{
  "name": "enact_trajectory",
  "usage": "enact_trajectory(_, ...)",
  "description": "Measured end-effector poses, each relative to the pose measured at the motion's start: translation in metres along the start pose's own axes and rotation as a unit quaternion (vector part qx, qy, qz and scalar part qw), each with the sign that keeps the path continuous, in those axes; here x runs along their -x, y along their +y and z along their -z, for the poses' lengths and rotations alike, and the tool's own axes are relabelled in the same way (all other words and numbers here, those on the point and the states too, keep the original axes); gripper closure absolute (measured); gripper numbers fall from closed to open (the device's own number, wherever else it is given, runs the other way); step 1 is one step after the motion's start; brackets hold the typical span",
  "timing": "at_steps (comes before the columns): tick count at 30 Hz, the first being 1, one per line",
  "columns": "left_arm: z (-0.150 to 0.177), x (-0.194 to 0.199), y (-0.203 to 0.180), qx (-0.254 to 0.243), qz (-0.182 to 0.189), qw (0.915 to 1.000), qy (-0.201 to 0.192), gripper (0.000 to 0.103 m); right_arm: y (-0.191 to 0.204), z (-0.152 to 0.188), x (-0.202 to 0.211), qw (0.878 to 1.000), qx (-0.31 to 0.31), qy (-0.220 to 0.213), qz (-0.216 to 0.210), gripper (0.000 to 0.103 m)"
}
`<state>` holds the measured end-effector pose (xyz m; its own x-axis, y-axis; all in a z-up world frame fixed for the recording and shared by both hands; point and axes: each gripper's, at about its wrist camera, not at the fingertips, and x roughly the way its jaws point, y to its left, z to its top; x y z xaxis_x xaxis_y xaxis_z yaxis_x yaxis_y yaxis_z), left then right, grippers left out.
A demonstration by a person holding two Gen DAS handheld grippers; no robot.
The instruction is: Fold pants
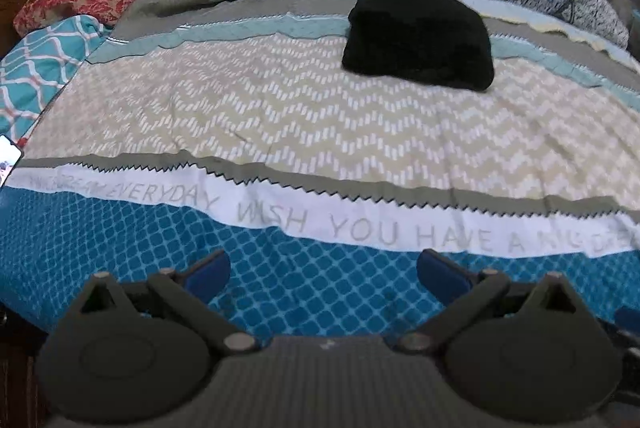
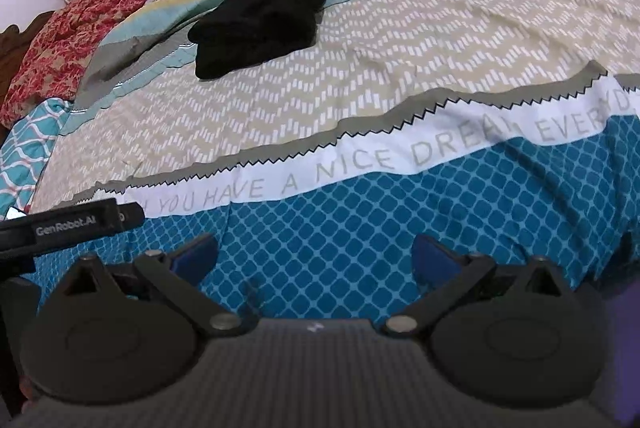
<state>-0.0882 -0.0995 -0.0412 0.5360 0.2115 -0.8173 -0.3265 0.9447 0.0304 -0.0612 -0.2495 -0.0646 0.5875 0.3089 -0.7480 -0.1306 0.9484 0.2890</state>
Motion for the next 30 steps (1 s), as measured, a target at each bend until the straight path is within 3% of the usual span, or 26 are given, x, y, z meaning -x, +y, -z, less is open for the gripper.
enact_trajectory(6,-0.001,-0.006,0.0,-0.017,-0.036,0.9992,-0.004,0.0,0.001,-0.002,-0.004,1.0,0.009,0.003,-0.002,0.0)
enact_trajectory(30,-0.005,-0.012,0.014,0.008,-0.1,0.9947,-0.025,0.0,-0.001,-0.002,-0.014,0.999,-0.002,0.033,-0.011,0.0)
